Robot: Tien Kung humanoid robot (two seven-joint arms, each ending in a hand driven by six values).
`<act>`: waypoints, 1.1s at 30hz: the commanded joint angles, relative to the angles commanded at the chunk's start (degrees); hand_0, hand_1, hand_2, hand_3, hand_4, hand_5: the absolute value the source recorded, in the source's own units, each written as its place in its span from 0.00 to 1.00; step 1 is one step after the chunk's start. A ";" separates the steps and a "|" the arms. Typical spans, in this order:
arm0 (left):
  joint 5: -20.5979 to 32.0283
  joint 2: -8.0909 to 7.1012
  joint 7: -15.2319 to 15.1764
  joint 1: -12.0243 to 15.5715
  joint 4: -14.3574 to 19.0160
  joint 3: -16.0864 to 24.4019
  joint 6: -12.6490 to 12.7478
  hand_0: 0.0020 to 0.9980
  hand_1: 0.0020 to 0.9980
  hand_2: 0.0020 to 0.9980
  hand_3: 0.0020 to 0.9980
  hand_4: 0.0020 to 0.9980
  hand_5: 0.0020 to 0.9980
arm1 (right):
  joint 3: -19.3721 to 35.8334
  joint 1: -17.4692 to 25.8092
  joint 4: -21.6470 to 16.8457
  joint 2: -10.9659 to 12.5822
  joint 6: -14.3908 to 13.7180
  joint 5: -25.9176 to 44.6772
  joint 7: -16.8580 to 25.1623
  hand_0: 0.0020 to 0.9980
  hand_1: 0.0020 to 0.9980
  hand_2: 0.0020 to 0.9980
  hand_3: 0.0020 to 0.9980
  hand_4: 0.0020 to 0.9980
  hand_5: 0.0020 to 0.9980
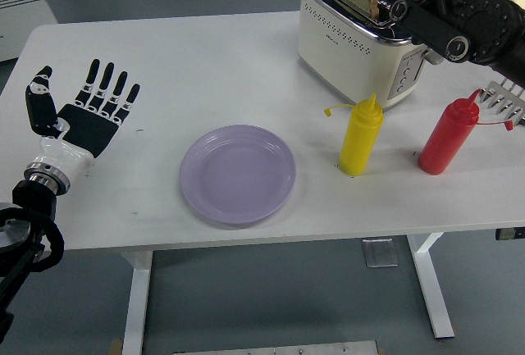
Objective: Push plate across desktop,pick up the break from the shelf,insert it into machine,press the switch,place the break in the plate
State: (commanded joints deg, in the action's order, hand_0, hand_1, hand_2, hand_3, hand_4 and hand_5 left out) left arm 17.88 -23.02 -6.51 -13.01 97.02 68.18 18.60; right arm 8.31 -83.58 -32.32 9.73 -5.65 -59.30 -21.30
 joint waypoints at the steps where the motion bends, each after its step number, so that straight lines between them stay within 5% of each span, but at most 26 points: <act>1: 0.00 0.00 0.00 -0.01 0.00 -0.01 0.00 0.81 0.74 0.73 0.75 0.71 1.00 | -0.01 0.04 -0.07 0.00 -0.39 -0.12 0.06 0.39 0.52 0.57 0.62 0.59 0.13; 18: 0.03 0.06 -0.05 -0.02 -0.03 -0.05 0.00 0.81 0.74 0.73 0.75 0.71 1.00 | -1.12 1.08 -1.14 -0.36 -1.78 -1.36 0.28 0.39 0.51 0.56 0.60 0.59 0.12; 19: 0.04 0.05 -0.06 -0.02 -0.01 -0.05 0.00 0.81 0.74 0.73 0.74 0.71 1.00 | -1.09 1.10 -1.22 -0.33 -1.84 -1.46 0.25 0.38 0.51 0.54 0.56 0.41 0.00; 24: 0.09 0.07 -0.14 0.00 -0.01 -0.06 0.02 0.81 0.74 0.73 0.74 0.71 1.00 | -0.91 1.24 -1.84 -0.17 -2.58 -2.60 -0.01 0.38 0.51 0.54 0.56 0.41 0.00; 25: 0.10 0.08 -0.16 0.01 -0.01 -0.06 0.03 0.81 0.74 0.73 0.74 0.71 1.00 | -0.91 1.28 -1.97 -0.15 -2.78 -2.84 -0.06 0.41 0.48 0.50 0.49 0.30 0.00; 33: 0.11 0.10 -0.24 0.13 0.02 0.02 0.08 0.81 0.74 0.73 0.74 0.71 1.00 | -0.50 1.75 -3.24 0.28 -4.12 -5.33 -0.70 0.39 0.45 0.47 0.45 0.28 0.00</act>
State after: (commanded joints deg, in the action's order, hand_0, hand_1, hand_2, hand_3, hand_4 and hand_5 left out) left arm 17.99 -22.92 -6.74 -12.88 97.04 68.20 18.69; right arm 7.80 -81.83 -35.56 10.01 -9.77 -64.64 -22.00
